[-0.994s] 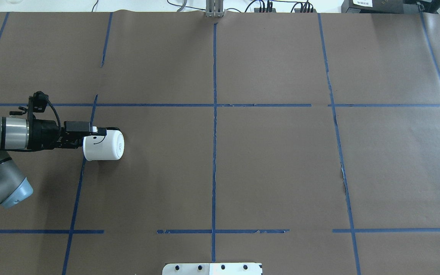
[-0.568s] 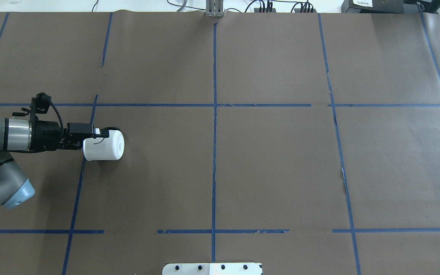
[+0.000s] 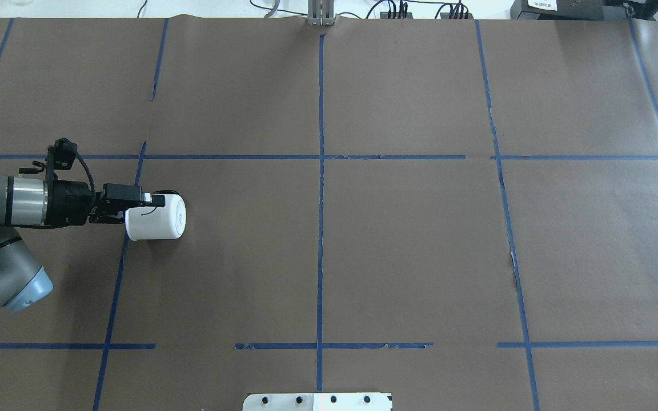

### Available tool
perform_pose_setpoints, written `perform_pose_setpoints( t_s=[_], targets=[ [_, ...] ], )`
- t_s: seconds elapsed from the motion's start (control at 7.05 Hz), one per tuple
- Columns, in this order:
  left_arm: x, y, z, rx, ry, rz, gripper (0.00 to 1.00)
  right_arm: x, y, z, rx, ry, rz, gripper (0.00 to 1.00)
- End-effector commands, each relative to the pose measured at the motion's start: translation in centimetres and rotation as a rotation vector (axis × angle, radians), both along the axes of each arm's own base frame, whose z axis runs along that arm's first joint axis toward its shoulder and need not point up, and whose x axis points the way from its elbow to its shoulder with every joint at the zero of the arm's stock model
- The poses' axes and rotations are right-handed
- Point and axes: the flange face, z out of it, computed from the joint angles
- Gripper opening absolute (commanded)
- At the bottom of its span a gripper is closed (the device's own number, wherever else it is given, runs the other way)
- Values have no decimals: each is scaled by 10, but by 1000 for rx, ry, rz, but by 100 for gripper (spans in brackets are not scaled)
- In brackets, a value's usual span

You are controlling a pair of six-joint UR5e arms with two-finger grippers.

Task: Flip mug
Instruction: 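Close the left gripper on the rim of the white mug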

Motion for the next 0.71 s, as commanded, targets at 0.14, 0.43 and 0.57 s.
perform_pose_setpoints(
  t_s=[0.14,0.43,0.57],
  targets=[
    [0,1,-6,0,10,3,68,0,0,0,0,0,0,100],
    [-1,0,-10,3,15,2,60,0,0,0,0,0,0,100],
    [0,2,-10,3,12,23,53,0,0,0,0,0,0,100]
  ],
)
